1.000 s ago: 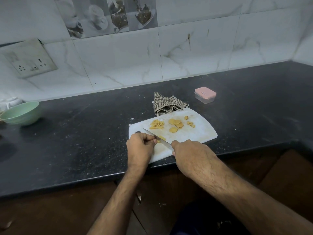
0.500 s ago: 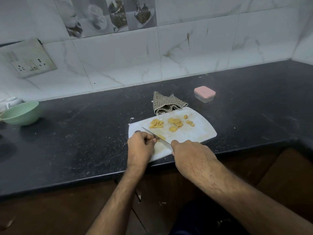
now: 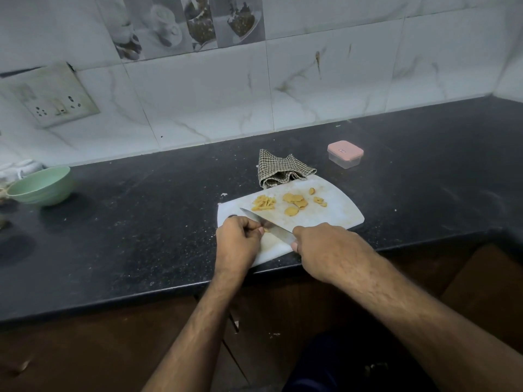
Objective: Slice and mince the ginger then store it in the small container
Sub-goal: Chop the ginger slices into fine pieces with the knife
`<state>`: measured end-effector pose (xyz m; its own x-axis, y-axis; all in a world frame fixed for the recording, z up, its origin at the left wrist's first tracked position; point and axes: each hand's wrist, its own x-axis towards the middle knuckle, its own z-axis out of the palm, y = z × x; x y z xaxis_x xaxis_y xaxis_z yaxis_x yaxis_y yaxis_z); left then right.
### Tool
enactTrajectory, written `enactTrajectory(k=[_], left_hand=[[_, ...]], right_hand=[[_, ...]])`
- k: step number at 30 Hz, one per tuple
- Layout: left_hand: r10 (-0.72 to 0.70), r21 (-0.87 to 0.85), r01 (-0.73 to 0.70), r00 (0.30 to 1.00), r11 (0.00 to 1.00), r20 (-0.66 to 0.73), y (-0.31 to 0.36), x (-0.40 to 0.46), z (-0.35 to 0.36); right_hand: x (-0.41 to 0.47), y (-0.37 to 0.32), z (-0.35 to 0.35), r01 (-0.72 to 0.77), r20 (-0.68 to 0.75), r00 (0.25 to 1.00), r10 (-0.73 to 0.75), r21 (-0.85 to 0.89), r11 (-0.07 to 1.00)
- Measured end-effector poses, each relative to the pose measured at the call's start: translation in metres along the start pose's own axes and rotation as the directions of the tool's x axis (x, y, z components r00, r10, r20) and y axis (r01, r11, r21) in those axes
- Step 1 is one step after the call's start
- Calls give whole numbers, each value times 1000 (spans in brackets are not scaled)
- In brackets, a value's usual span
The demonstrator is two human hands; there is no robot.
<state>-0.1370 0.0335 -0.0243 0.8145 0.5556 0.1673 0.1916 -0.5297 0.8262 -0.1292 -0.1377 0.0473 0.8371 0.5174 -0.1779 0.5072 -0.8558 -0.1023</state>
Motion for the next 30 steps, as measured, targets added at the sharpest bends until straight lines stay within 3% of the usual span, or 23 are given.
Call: enactTrajectory(k=[5, 13, 23, 30], left_hand=[[-11, -14, 11, 1000, 1000, -5, -2, 2, 2], [-12, -49, 13, 1000, 999, 19, -4, 3, 1], [33, 25, -32, 999, 999, -33, -8, 3, 4], [117, 48, -114, 991, 992, -67, -16, 0, 8]], right_hand=[[0, -2, -8, -36, 85, 996, 39, -40, 999], [11, -9, 11, -26, 51, 998, 27, -19, 999], [2, 8, 2, 18, -109, 994, -8, 85, 996], [32, 23, 10, 11, -323, 946, -14, -9, 1000]])
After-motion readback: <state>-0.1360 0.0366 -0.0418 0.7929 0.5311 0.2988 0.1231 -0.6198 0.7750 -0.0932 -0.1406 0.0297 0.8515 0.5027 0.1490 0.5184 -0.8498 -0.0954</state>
